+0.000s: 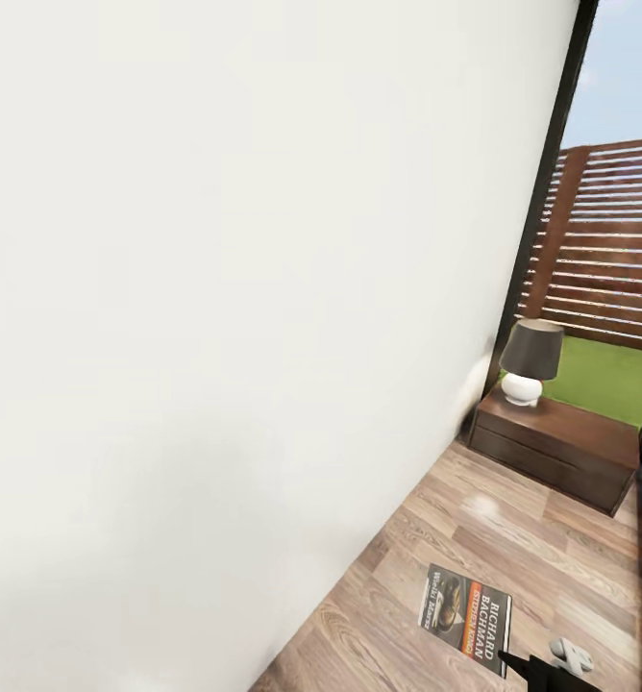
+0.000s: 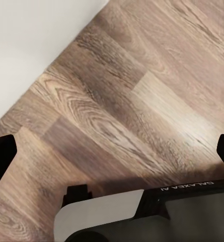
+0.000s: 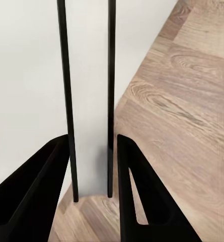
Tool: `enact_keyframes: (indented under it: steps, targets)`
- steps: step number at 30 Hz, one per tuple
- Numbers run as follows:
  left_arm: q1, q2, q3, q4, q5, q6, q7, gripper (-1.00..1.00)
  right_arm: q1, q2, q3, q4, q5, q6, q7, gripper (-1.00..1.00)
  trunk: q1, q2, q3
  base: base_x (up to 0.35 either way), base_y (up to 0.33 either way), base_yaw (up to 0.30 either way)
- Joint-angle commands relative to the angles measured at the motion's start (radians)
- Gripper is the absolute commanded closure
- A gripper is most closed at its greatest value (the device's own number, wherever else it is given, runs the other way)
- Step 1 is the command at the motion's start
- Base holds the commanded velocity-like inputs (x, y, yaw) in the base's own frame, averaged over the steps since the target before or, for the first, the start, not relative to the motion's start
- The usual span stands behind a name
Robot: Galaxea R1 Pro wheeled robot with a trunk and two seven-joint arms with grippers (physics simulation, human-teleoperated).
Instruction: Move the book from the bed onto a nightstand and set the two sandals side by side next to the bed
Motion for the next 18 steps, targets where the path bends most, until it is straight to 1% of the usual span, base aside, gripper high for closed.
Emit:
enact_keyframes:
  steps: [1,8,10,18]
  targets:
    - [0.000,0.000,0.009,0.000,-0.008,-0.003,-0.004,-1.00,-0.001,0.000,-0.005,0.000,-0.008,0.010,0.003,1.00,0.000,-0.001,-0.001,0.046,0.000,-0.284]
    - [0.000,0.000,0.009,0.000,-0.008,-0.003,-0.004,-1.00,-0.001,0.000,-0.005,0.000,-0.008,0.010,0.003,1.00,0.000,-0.001,-0.001,0.013,0.000,-0.284]
    - [0.000,0.000,0.009,0.000,-0.008,-0.003,-0.004,-1.00,-0.001,0.000,-0.005,0.000,-0.008,0.010,0.003,1.00,0.000,-0.001,-0.001,0.120,0.000,-0.284]
    - [0.000,0.000,0.009,0.000,-0.008,-0.003,-0.004,-1.00,-0.001,0.000,-0.005,-0.001,-0.008,0.010,0.003,1.00,0.000,-0.001,-0.001,0.269,0.000,-0.284]
